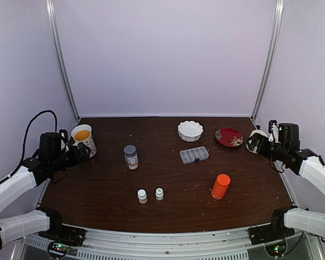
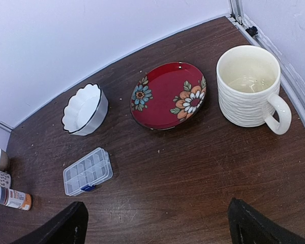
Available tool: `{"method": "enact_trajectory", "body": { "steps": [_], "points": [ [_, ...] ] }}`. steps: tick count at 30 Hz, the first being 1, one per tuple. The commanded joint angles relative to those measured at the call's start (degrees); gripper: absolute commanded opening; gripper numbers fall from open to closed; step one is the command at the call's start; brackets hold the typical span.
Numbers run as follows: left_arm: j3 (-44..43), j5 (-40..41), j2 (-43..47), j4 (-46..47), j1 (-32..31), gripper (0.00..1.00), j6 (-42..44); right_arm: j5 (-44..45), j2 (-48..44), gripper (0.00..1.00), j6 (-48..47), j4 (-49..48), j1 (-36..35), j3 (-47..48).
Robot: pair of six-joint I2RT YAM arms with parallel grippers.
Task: Sort the pills into containers
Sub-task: Place the pill bottle at the center of the board.
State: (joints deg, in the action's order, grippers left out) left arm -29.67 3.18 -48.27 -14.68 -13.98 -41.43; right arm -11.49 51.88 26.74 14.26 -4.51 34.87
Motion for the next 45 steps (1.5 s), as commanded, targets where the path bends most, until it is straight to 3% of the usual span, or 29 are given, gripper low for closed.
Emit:
{"method": "enact_trajectory", "body": {
  "steps": [1,9,18,27,38,45],
  "points": [
    [-0.72,1.86,0.41,0.65,-0.26,0.98,2.40,2.38,-0.46,1.00,-0.28,0.70,-0.32,0.71],
    [0.85,-7.53,1.07,5.39,-0.26,0.98,5.79,3.61,1.20,1.00,1.11,5.38,-1.16,4.48],
    [-1.51,-16.89,-3.34,11.20,-1.51,0.98,8.55,2.62,6.93,1.00,1.76,1.81,-10.78,7.30],
    [-8.50,-8.39,-7.35,5.11,-13.30,0.98,16.38,10.11,15.00,1.00,-2.46,8.81,-26.99,16.03],
    [-11.60,-4.11,-14.48,4.19,-19.42,0.97,19.58,17.30,16.14,1.00,-2.49,22.82,-40.34,16.72],
    [-15.43,-4.06,-19.11,3.81,-19.77,0.98,20.72,20.41,16.70,1.00,0.23,26.01,-42.85,14.41]
  ]
}}
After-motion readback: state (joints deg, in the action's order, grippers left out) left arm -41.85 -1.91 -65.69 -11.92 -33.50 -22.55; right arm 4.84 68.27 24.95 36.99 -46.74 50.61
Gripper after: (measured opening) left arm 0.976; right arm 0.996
